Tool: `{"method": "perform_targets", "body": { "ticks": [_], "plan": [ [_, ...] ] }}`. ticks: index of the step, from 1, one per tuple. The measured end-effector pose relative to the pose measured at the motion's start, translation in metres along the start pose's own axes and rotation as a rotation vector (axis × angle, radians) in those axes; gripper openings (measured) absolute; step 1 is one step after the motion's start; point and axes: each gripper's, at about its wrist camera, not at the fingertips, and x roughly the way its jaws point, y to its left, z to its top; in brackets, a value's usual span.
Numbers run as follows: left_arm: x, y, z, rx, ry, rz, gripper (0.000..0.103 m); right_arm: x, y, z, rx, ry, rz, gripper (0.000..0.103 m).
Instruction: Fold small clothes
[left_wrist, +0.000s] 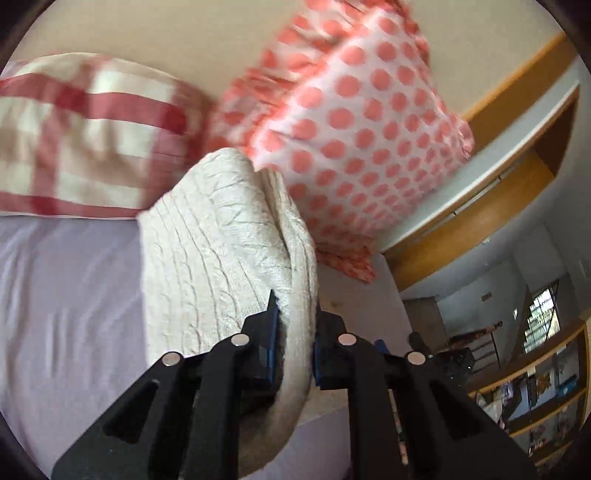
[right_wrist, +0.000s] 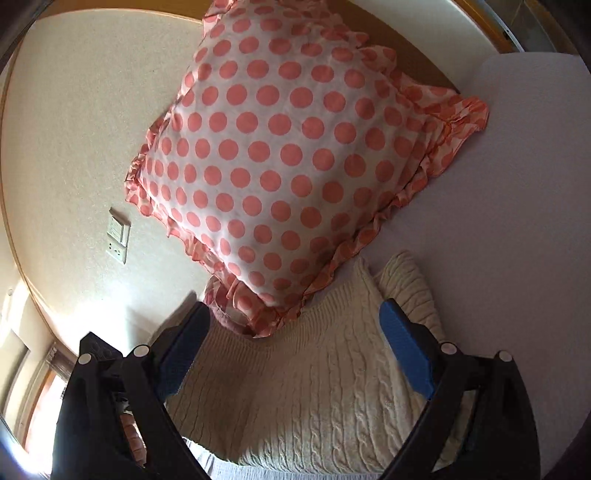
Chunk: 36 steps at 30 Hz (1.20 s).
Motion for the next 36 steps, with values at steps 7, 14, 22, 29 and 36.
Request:
{"method": "perform_targets", "body": {
  "ticks": [7,14,22,29,36],
  "plan": [
    [0.185,-0.070,-0.065,0.007,0.304,-0.079,0.017,-0.011,-0.022,0.018,-0.035,-0.038,-0.145,0.095],
    [0.116,-0.067,-0.052,0.040,0.162,-0.243,0.050,-0.008,-0.029,0.026,-0.019,0.028,-0.122,0.094],
    [0.032,-0.028,-0.075,0.264,0.056,-0.005,0.065,0.049,-0.010,0.044,-0.130,0.331,-0.285,0.084],
    [0.065,-0.020,-0.111,0.387,0.105,0.084,0.065,0.093,-0.016,0.034,-0.216,0.499,-0.398,0.034],
    [0.081,-0.023,-0.129,0.485,0.120,0.150,0.065,0.097,-0.016,0.038,-0.281,0.402,-0.473,0.016]
  ]
}}
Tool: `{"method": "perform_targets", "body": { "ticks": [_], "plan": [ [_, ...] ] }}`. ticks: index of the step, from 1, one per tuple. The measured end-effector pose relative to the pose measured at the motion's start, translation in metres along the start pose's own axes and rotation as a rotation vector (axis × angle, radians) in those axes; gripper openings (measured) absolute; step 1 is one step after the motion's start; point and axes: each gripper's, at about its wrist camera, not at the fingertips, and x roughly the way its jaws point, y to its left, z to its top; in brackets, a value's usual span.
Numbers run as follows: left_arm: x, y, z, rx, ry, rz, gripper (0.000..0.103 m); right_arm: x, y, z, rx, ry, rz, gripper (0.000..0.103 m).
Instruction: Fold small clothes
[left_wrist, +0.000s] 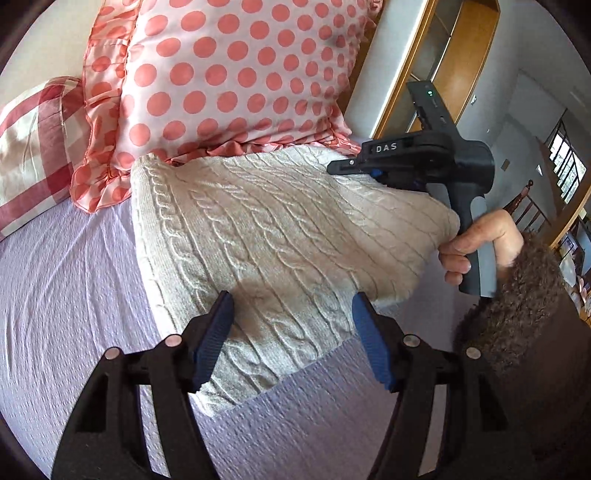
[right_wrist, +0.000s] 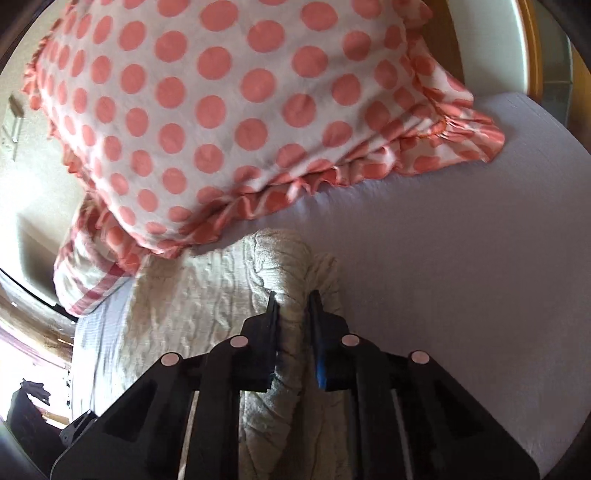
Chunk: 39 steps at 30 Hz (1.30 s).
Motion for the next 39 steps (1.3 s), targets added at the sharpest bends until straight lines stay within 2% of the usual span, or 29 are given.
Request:
{"method": "perform_targets", "body": {
  "ticks": [2,4,6,7,9,12,13,16,19,21,23,25,26,27,29,32,34,36,37,39],
  "plan": [
    [0.000,-0.004,-0.002,0.026,-0.003,0.021,0.065,0.002,-0.003,0.000,-0.007,0.006,-0.003,0.020],
    [-0.012,0.005,-0.001,-0.022,-0.023,-0.021,0.061,-0.013,-0.008,0.004,0.037,0.010,0.032,0.041],
    [-0.028,0.027,0.004,-0.128,-0.057,-0.084,0.061,-0.033,-0.015,0.005,0.067,-0.004,0.095,0.089],
    [-0.033,0.041,0.006,-0.187,-0.070,-0.097,0.063,-0.041,-0.018,0.003,0.071,-0.013,0.141,0.095],
    [-0.035,0.071,0.009,-0.299,-0.061,-0.113,0.065,-0.047,-0.024,-0.003,0.079,0.019,0.204,0.096],
    [-0.018,0.107,0.008,-0.475,0.015,-0.174,0.066,-0.033,-0.033,-0.014,0.119,0.120,0.233,0.096],
    [-0.012,0.112,0.007,-0.505,0.034,-0.193,0.066,-0.028,-0.035,-0.017,0.127,0.144,0.237,0.096],
    [0.009,0.109,0.008,-0.511,0.086,-0.226,0.067,-0.014,-0.032,-0.026,0.134,0.187,0.268,0.095],
    [0.026,0.103,0.013,-0.504,0.122,-0.213,0.074,-0.015,-0.029,-0.033,0.133,0.187,0.322,0.090],
    [0.037,0.108,0.015,-0.537,0.120,-0.243,0.073,-0.011,-0.030,-0.038,0.150,0.182,0.347,0.060],
    [0.043,0.115,0.018,-0.559,0.122,-0.248,0.059,-0.008,-0.029,-0.047,0.145,0.148,0.359,0.045],
    [0.043,0.126,0.017,-0.582,0.124,-0.279,0.040,-0.008,-0.024,-0.053,0.158,0.120,0.378,0.041],
    [0.038,0.130,0.017,-0.586,0.117,-0.285,0.038,-0.009,-0.018,-0.053,0.151,0.111,0.383,0.039],
    [0.028,0.133,0.018,-0.575,0.106,-0.274,0.036,-0.010,-0.010,-0.053,0.138,0.106,0.403,0.036],
    [0.001,0.139,0.019,-0.524,0.065,-0.205,0.035,-0.010,0.016,-0.054,0.083,0.109,0.459,0.033],
    [-0.044,0.162,0.011,-0.510,-0.003,-0.133,0.036,0.002,0.070,-0.061,-0.053,0.116,0.463,0.032],
    [-0.058,0.181,0.005,-0.509,-0.007,-0.042,0.039,0.023,0.100,-0.065,-0.111,0.146,0.430,0.033],
    [-0.056,0.196,-0.004,-0.515,0.028,0.055,0.043,0.042,0.120,-0.069,-0.160,0.175,0.345,0.043],
    [-0.055,0.201,-0.009,-0.535,0.044,0.059,0.044,0.042,0.126,-0.070,-0.183,0.167,0.308,0.047],
    [-0.069,0.203,-0.013,-0.540,0.005,0.053,0.044,0.023,0.128,-0.070,-0.208,0.117,0.256,0.050]
  ]
}}
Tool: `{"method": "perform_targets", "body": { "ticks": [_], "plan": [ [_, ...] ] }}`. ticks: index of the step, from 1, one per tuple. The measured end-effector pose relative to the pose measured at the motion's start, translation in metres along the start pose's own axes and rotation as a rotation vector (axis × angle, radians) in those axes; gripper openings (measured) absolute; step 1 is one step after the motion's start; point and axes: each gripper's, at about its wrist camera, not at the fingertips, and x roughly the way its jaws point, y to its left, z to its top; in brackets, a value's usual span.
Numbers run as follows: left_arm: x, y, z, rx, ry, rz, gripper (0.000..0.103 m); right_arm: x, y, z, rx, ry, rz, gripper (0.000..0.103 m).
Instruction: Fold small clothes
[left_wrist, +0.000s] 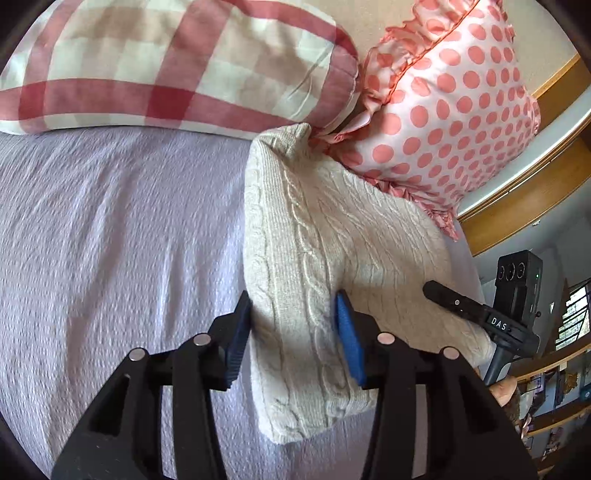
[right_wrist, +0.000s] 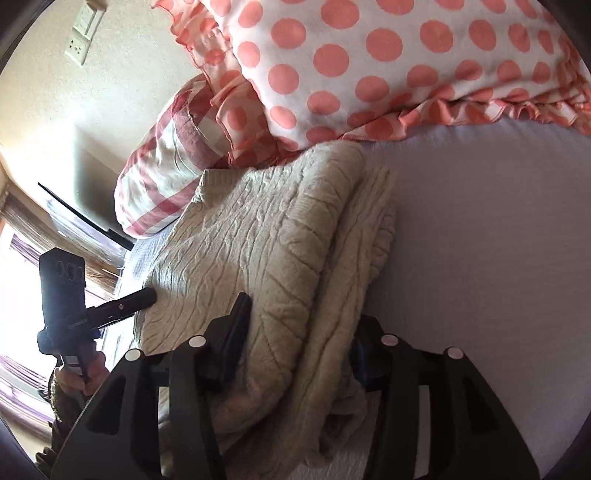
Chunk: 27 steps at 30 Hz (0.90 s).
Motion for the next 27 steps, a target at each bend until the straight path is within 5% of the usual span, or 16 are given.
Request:
{"method": "perform_targets", "body": {
  "ticks": [2,4,7,10,13,14,15,18,20,23,25,27],
  "plan": [
    [-0.025,-0.009,-0.004,0.049,-0.079,0.027,0.043,-0.037,0.007,-0.004,-0.035,-0.110,-0.040,0.050],
    [-0.050,-0.024,-0.013,0.092,-0.137,-0.032,0.044,-0.069,0.017,-0.011,-0.041,-0.173,0.084,0.053],
    [-0.059,-0.054,-0.030,0.155,-0.131,-0.154,0.048,-0.077,0.043,-0.026,-0.070,-0.104,0.280,0.061],
    [-0.036,-0.081,-0.044,0.221,-0.061,-0.190,0.049,-0.048,0.056,-0.034,-0.055,-0.002,0.314,0.072],
    [0.003,-0.085,-0.048,0.223,0.011,-0.117,0.049,-0.013,0.038,-0.031,0.014,0.028,0.119,0.074],
    [0.019,-0.080,-0.049,0.213,0.046,-0.071,0.046,-0.002,0.023,-0.029,0.044,0.025,0.077,0.067],
    [0.031,-0.076,-0.051,0.209,0.064,-0.053,0.039,0.000,0.009,-0.030,0.079,-0.002,0.107,0.063],
    [0.022,-0.077,-0.057,0.251,0.022,-0.050,0.041,-0.014,0.013,-0.035,0.083,-0.041,0.125,0.064],
    [0.004,-0.079,-0.065,0.270,-0.024,-0.053,0.051,-0.037,0.031,-0.048,0.002,-0.120,0.067,0.079],
    [-0.024,-0.079,-0.084,0.340,-0.109,0.066,0.080,-0.073,0.050,-0.077,-0.104,-0.247,-0.044,0.102],
    [-0.034,-0.073,-0.097,0.360,-0.135,0.177,0.097,-0.084,0.064,-0.098,-0.152,-0.300,-0.170,0.102],
    [-0.035,-0.066,-0.107,0.375,-0.127,0.262,0.099,-0.083,0.070,-0.116,-0.185,-0.294,-0.293,0.102]
  ]
}}
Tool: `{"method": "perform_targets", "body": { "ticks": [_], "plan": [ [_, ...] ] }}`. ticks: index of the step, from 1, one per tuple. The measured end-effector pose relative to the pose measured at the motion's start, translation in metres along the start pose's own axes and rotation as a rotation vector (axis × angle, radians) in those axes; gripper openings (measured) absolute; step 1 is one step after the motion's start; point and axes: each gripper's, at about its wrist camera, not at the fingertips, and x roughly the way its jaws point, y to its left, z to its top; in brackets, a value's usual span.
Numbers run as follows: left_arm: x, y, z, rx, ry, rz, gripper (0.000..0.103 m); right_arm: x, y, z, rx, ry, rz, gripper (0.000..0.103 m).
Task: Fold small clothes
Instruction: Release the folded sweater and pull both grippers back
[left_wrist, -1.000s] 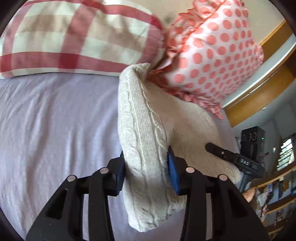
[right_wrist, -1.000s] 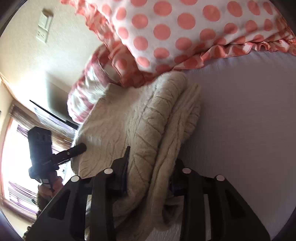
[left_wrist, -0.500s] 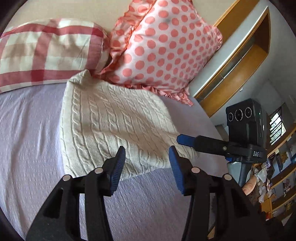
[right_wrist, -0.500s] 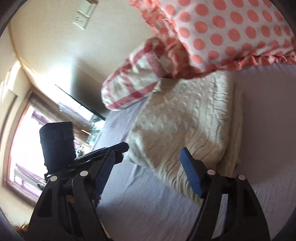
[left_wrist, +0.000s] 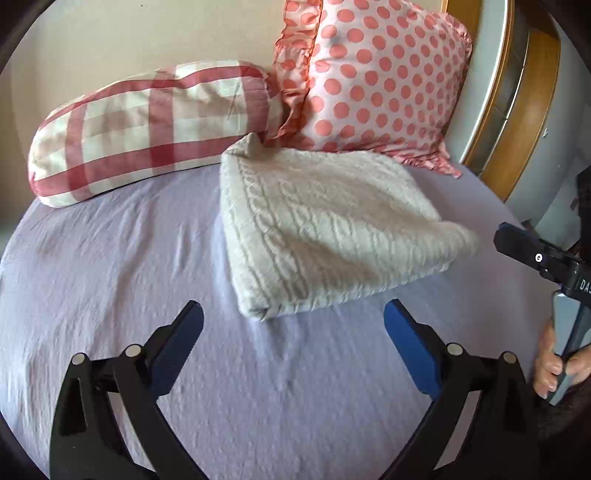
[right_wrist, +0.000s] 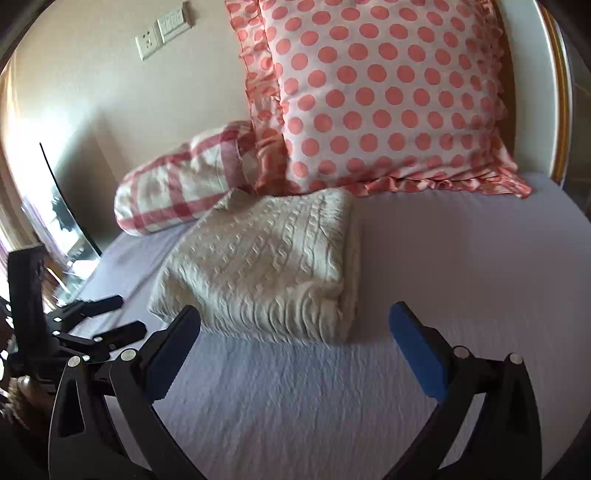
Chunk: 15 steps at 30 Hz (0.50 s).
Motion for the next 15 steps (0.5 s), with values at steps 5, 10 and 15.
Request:
{"method": "perform_targets", "body": {
  "ticks": [5,10,15],
  "plan": [
    [0.018,0.006,-0.014,0.005,0.081,0.079,0.101,0.034,0.017,-0.025,-0.065,0.135,-0.135,0.102],
    [0.038,0.012,-0.022,-0.008,0.151,0.106,0.101,0.056,0.021,-0.033,-0.077,0.207,-0.161,0.102],
    [0.041,0.011,-0.024,0.010,0.157,0.127,0.101,0.061,0.022,-0.036,-0.079,0.249,-0.215,0.102]
  ]
}}
